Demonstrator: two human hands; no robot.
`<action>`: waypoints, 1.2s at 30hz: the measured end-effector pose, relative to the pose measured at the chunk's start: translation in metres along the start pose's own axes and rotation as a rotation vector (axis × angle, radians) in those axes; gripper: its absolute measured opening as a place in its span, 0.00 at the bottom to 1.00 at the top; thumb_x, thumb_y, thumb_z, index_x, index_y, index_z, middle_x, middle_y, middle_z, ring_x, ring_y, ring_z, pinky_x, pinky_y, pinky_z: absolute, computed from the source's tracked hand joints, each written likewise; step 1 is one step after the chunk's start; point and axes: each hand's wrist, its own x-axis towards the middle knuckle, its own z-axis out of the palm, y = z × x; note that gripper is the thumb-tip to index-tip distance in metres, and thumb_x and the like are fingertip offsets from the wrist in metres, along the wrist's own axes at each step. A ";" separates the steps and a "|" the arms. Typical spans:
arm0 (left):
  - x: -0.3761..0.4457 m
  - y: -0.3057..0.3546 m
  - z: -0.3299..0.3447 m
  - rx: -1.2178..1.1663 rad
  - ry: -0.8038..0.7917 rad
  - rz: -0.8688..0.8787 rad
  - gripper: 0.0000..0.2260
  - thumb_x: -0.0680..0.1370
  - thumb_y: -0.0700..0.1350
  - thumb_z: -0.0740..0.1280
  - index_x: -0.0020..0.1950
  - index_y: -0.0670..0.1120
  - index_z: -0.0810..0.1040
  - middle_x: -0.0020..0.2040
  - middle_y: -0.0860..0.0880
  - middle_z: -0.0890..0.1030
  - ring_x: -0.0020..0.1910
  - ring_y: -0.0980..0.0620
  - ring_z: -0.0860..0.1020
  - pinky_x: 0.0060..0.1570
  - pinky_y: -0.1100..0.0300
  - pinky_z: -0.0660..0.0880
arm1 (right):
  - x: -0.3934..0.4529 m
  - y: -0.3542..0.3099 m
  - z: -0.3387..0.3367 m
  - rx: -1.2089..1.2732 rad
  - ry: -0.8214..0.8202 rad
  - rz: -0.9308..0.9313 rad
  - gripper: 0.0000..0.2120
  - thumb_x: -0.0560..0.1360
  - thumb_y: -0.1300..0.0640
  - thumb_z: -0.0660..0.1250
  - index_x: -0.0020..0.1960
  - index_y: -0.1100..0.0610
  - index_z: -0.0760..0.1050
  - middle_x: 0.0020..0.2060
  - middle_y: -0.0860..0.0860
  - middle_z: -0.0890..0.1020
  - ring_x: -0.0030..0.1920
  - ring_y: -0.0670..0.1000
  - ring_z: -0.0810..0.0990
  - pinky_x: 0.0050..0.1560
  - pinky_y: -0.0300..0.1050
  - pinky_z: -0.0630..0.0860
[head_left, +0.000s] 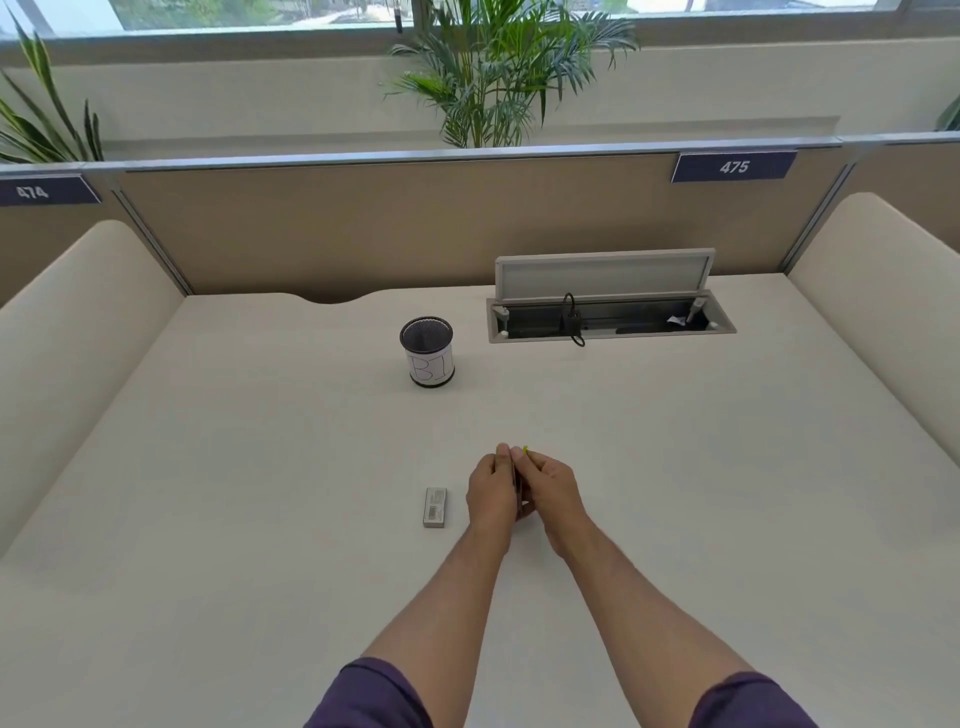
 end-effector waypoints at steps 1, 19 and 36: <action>0.000 0.002 0.002 0.007 0.017 0.005 0.16 0.83 0.57 0.60 0.48 0.48 0.80 0.44 0.46 0.84 0.41 0.48 0.83 0.32 0.58 0.81 | 0.001 0.003 0.004 -0.010 0.050 -0.012 0.18 0.81 0.48 0.66 0.46 0.64 0.80 0.36 0.55 0.82 0.36 0.51 0.80 0.33 0.44 0.77; 0.008 0.032 -0.006 -0.780 0.088 -0.288 0.17 0.86 0.49 0.50 0.51 0.42 0.74 0.63 0.38 0.80 0.65 0.39 0.77 0.66 0.41 0.73 | 0.011 -0.008 0.000 0.733 0.366 0.104 0.21 0.87 0.47 0.52 0.60 0.60 0.76 0.51 0.61 0.85 0.49 0.58 0.85 0.50 0.51 0.81; 0.009 0.016 -0.027 -0.972 -0.048 -0.382 0.18 0.84 0.45 0.48 0.55 0.36 0.73 0.59 0.29 0.79 0.63 0.31 0.77 0.65 0.39 0.73 | 0.014 -0.012 -0.027 0.690 0.313 0.239 0.13 0.87 0.59 0.54 0.52 0.66 0.72 0.46 0.65 0.83 0.46 0.61 0.84 0.48 0.51 0.81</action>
